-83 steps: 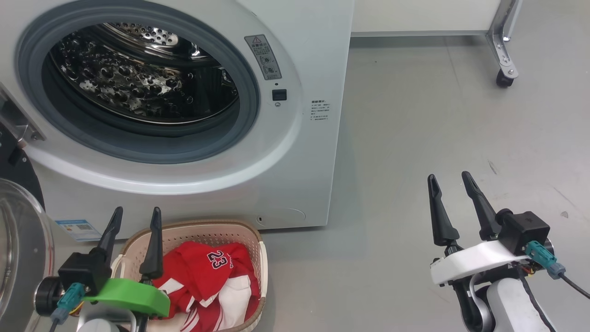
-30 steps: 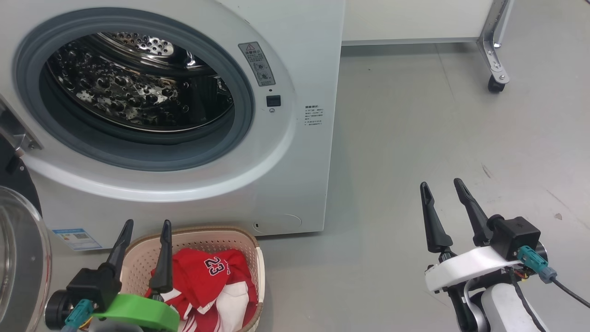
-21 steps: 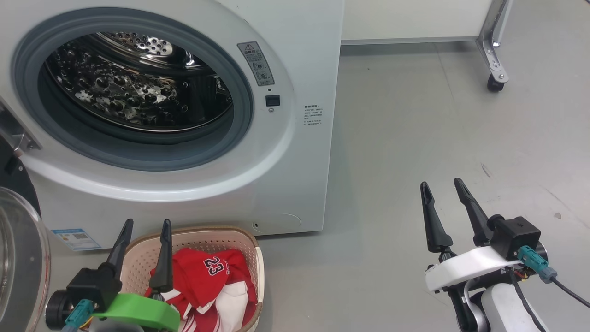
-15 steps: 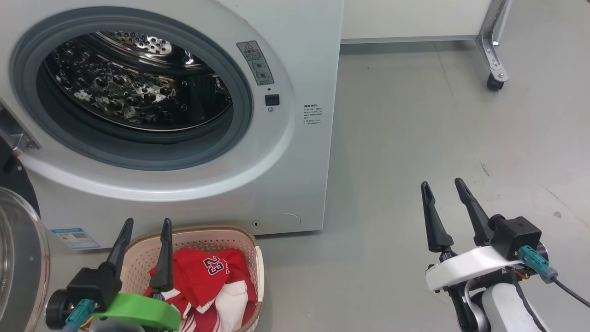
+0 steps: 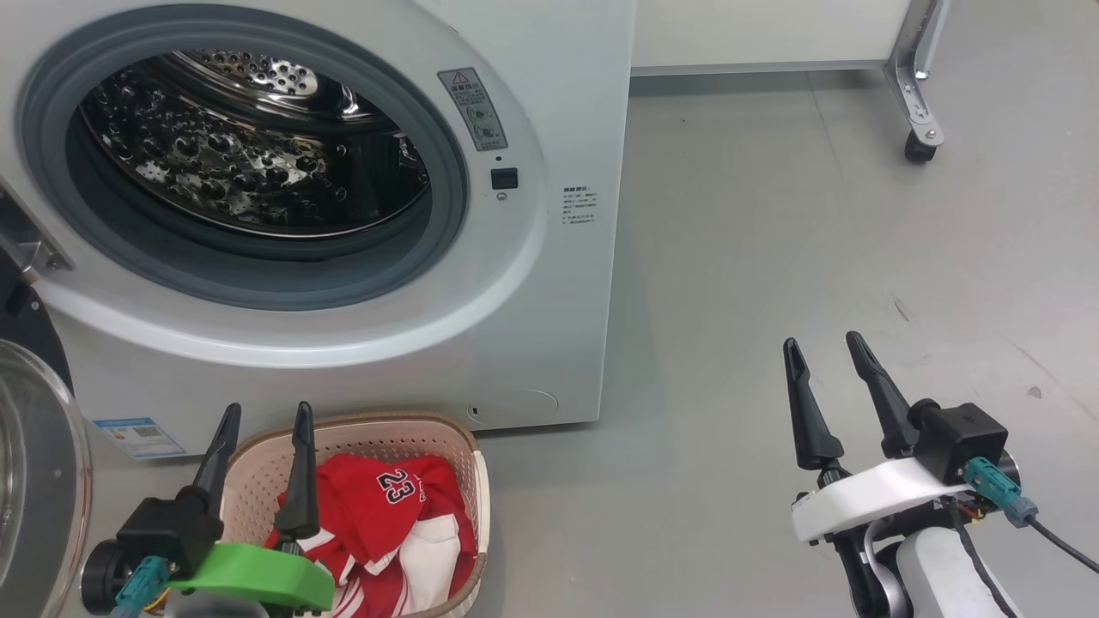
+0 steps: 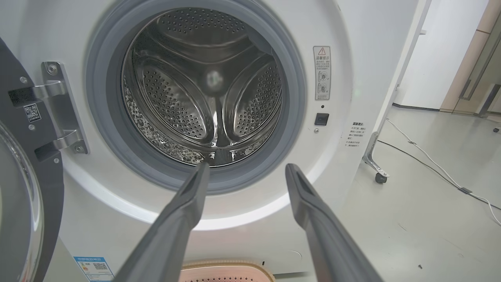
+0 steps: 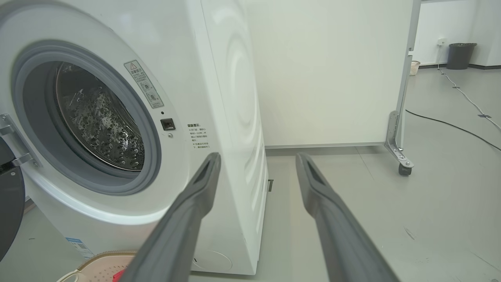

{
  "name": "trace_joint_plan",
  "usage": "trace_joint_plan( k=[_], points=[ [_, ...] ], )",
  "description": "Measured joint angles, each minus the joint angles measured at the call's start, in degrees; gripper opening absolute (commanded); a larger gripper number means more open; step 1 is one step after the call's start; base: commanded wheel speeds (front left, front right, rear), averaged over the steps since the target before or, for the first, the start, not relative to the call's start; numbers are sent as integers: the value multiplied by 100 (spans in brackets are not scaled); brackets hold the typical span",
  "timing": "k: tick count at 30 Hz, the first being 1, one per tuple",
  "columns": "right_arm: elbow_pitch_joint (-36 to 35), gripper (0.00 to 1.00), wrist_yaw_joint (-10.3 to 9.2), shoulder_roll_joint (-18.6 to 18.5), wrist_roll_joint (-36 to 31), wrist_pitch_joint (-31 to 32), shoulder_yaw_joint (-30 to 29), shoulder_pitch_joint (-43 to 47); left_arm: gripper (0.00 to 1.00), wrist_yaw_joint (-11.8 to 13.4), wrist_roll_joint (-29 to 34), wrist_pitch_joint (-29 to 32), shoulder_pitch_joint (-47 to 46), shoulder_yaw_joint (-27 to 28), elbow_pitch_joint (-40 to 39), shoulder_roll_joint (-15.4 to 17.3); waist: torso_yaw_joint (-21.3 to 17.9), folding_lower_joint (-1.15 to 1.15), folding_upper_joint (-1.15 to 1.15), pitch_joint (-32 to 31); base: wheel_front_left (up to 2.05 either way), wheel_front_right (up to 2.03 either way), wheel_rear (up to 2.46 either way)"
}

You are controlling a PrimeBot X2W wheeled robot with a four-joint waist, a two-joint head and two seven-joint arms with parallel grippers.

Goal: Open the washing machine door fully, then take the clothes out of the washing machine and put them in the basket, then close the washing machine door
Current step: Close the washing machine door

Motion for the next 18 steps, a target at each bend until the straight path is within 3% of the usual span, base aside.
trace_joint_plan(
  k=[18],
  points=[
    [8,100,0,-1,0,0,18,0,100,27,-1,0,1,-45,-32,0,-8,0,0,35,-107,107,0]
  ],
)
